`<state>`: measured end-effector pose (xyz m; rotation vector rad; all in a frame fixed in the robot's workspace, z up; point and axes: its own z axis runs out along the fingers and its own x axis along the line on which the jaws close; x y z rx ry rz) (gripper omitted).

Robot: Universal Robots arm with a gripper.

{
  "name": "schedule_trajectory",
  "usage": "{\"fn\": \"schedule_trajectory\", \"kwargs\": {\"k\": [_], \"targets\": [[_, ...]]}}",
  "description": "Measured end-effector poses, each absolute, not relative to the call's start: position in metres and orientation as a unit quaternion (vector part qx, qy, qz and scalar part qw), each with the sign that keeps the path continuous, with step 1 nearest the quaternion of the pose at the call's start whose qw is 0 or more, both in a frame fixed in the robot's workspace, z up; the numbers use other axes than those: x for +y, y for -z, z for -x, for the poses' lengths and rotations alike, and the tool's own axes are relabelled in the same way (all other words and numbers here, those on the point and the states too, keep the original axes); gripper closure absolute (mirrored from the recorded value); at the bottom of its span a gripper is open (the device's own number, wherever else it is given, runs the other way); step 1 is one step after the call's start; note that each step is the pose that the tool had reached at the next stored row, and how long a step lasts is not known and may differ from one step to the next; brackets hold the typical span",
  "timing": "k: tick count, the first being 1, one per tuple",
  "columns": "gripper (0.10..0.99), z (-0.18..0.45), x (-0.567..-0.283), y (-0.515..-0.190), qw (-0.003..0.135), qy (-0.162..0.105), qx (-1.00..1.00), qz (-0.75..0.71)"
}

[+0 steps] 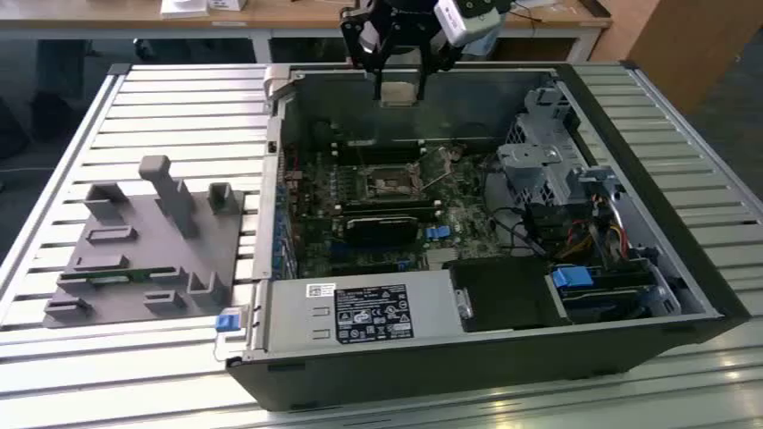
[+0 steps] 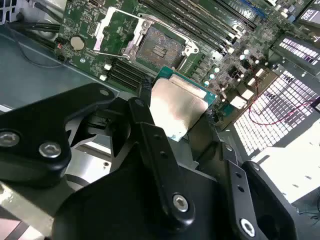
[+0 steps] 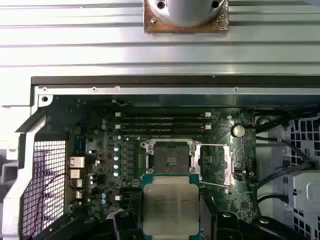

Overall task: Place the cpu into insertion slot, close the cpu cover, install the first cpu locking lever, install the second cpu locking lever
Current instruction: 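Place the cpu into insertion slot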

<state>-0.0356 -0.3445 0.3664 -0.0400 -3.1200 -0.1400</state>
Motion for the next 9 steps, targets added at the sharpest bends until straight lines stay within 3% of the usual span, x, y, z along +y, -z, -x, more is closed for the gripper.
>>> {"fn": "schedule_trajectory", "kwargs": {"k": [9], "targets": [[0.545, 0.0356, -0.3445, -0.3661, 0.008, 0.045, -0.998, 0.038]]}}
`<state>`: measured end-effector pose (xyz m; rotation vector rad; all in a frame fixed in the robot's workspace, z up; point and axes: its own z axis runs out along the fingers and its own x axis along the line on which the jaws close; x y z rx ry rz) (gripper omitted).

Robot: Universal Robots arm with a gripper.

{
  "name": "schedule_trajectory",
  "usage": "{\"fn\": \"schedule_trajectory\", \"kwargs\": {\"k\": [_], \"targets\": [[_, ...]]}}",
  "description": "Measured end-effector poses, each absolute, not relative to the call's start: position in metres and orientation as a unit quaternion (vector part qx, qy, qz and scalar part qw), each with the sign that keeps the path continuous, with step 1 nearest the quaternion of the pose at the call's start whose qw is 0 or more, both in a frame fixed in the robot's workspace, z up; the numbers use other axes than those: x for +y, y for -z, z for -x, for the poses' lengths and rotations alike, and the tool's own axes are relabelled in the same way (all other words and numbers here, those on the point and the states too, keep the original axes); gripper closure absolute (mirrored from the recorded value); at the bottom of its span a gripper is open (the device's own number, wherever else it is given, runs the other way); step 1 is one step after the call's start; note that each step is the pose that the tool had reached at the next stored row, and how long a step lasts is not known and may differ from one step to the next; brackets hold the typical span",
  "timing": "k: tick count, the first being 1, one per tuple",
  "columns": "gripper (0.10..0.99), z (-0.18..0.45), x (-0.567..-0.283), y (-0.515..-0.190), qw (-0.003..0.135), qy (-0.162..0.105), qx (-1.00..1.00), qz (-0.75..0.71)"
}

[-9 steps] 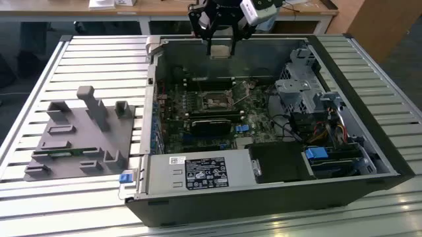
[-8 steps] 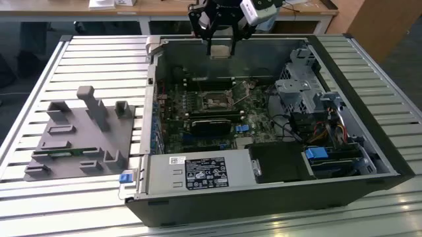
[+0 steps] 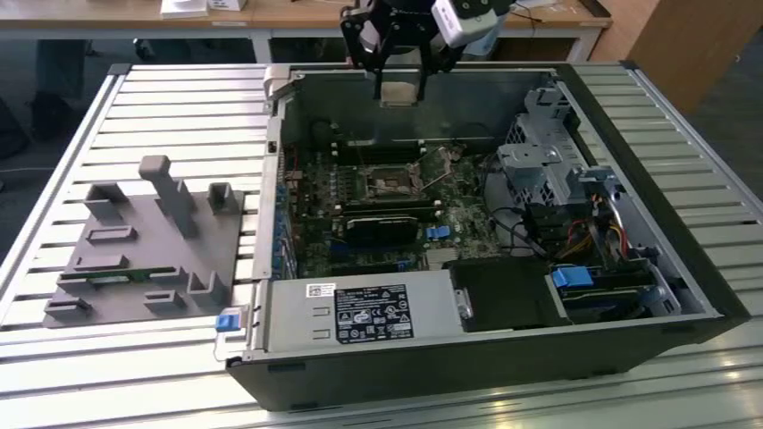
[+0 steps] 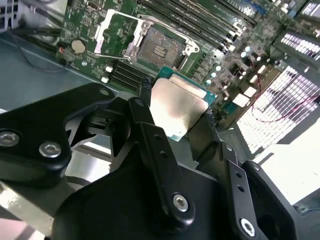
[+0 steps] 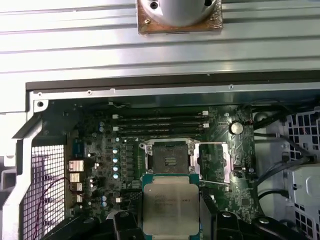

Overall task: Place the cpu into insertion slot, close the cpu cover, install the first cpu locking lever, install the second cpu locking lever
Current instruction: 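Place the cpu into insertion slot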

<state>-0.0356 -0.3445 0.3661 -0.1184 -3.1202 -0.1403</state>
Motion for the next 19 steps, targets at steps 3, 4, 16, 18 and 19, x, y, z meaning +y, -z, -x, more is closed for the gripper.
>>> {"fn": "schedule_trajectory", "kwargs": {"k": [3, 4, 16, 18, 19], "targets": [[0.545, 0.0356, -0.3445, -0.3658, 0.007, 0.045, -0.997, 0.064], [0.545, 0.0356, -0.3445, -0.3656, 0.006, 0.045, -0.996, 0.073], [0.545, 0.036, -0.3445, -0.3617, 0.004, 0.045, -0.991, 0.125], [0.545, 0.036, -0.3445, -0.3612, 0.004, 0.045, -0.991, 0.125], [0.545, 0.0361, -0.3445, -0.361, 0.004, 0.045, -0.991, 0.125]]}}
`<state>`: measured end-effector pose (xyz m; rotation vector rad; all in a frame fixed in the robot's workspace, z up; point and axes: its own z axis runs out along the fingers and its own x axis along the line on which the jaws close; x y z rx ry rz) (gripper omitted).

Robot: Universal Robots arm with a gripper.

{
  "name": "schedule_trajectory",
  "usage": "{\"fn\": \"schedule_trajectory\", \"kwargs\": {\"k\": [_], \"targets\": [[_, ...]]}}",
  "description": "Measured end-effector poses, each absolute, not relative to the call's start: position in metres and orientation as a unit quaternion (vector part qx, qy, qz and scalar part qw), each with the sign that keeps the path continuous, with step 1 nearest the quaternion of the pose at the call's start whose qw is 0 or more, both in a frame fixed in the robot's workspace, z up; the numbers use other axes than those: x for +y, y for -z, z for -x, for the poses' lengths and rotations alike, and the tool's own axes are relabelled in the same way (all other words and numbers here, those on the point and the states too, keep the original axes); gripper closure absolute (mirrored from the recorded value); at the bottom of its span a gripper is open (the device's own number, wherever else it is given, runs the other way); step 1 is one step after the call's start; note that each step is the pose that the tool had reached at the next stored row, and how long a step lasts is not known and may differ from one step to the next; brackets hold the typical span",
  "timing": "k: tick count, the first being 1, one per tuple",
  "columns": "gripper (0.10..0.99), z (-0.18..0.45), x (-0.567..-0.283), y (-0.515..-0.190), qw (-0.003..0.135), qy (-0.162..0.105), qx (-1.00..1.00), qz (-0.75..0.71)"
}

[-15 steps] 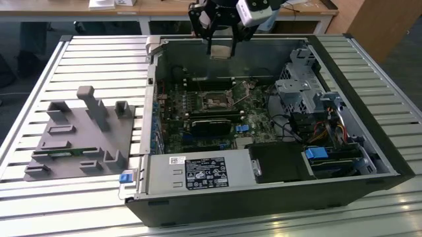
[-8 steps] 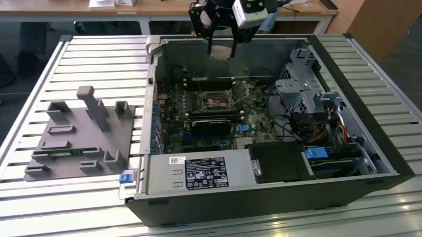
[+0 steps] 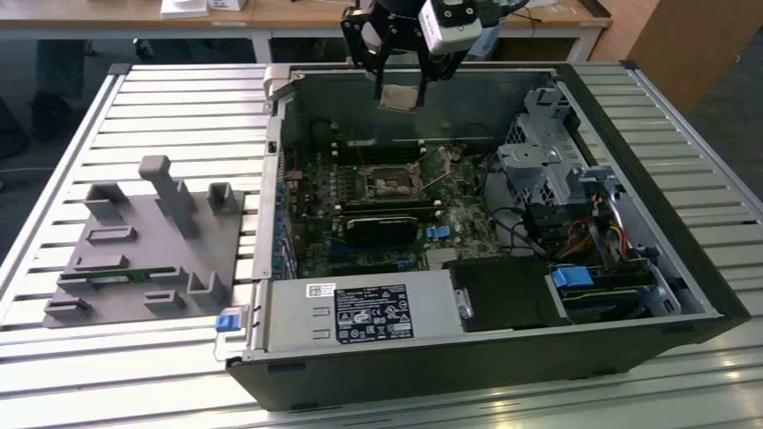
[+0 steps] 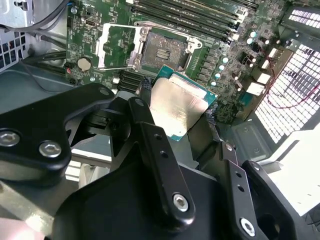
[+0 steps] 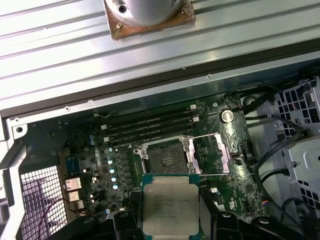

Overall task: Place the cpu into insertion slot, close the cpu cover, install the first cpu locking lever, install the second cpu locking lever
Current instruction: 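Place the cpu into insertion slot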

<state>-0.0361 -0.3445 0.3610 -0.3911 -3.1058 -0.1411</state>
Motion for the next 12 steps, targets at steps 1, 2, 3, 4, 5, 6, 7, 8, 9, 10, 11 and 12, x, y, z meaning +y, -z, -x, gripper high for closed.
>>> {"fn": "schedule_trajectory", "kwargs": {"k": [1, 2, 3, 4, 5, 6, 7, 8, 9, 10, 11, 12], "targets": [[0.545, 0.0361, -0.3445, -0.3607, 0.004, 0.045, -0.991, 0.125], [0.545, 0.0361, -0.3445, -0.3605, 0.004, 0.045, -0.991, 0.125], [0.545, 0.0361, -0.3445, -0.3603, 0.004, 0.045, -0.991, 0.125], [0.545, 0.0361, -0.3445, -0.36, 0.004, 0.045, -0.991, 0.125], [0.545, 0.0361, -0.3445, -0.3597, 0.004, 0.045, -0.991, 0.125], [0.545, 0.0362, -0.3445, -0.3596, 0.004, 0.045, -0.991, 0.126], [0.545, 0.0362, -0.3445, -0.3594, 0.004, 0.045, -0.991, 0.126], [0.545, 0.0362, -0.3445, -0.3592, 0.004, 0.045, -0.991, 0.126], [0.545, 0.0362, -0.3445, -0.3591, 0.004, 0.045, -0.991, 0.127], [0.545, 0.0362, -0.3445, -0.3589, 0.004, 0.045, -0.991, 0.127], [0.545, 0.0362, -0.3445, -0.3587, 0.004, 0.045, -0.991, 0.128], [0.545, 0.0362, -0.3445, -0.3586, 0.004, 0.045, -0.991, 0.128]]}}
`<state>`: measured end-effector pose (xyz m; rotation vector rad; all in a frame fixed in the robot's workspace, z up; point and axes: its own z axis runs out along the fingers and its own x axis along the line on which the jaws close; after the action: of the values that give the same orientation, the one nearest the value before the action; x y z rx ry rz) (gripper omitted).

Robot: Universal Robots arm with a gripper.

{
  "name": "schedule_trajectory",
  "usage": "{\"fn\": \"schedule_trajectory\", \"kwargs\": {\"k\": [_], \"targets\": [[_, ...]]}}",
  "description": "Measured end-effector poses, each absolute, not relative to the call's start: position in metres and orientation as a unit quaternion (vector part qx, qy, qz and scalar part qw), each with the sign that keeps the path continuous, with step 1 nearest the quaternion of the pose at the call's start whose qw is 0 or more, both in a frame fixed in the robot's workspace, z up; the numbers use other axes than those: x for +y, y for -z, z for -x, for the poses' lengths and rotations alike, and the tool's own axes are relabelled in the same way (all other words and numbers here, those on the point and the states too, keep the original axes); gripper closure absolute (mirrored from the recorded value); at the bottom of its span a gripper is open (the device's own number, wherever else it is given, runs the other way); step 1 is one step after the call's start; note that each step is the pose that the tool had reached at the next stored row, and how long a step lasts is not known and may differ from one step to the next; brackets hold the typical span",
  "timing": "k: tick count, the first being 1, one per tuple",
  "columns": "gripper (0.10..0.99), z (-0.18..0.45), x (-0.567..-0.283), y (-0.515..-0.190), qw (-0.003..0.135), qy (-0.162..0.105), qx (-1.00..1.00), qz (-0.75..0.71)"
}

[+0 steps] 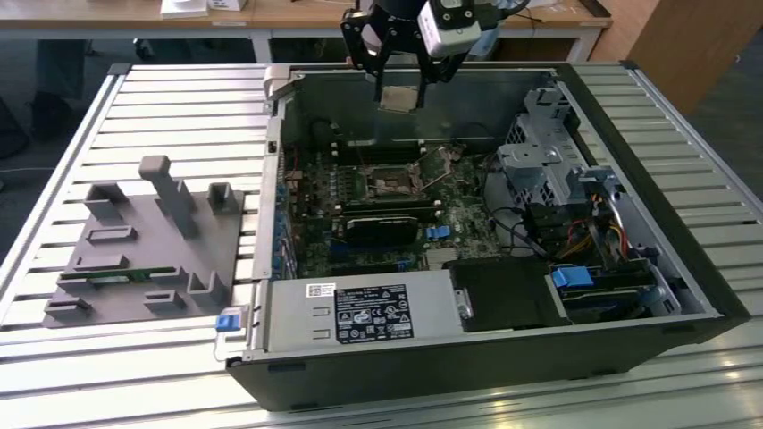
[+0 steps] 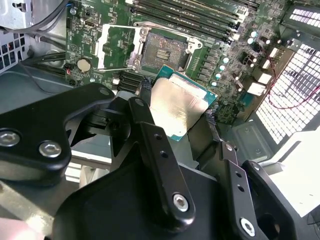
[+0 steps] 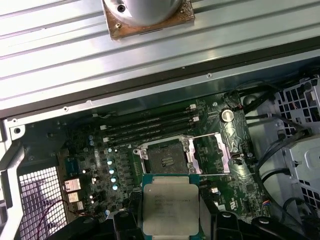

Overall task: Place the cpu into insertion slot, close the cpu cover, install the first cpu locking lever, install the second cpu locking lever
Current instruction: 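Place the cpu into insertion slot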

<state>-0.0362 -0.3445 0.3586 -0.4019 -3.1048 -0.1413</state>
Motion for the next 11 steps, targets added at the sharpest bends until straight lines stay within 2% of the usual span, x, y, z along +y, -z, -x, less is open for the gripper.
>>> {"fn": "schedule_trajectory", "kwargs": {"k": [11], "targets": [[0.545, 0.0362, -0.3445, -0.358, 0.003, 0.045, -0.989, 0.137]]}}
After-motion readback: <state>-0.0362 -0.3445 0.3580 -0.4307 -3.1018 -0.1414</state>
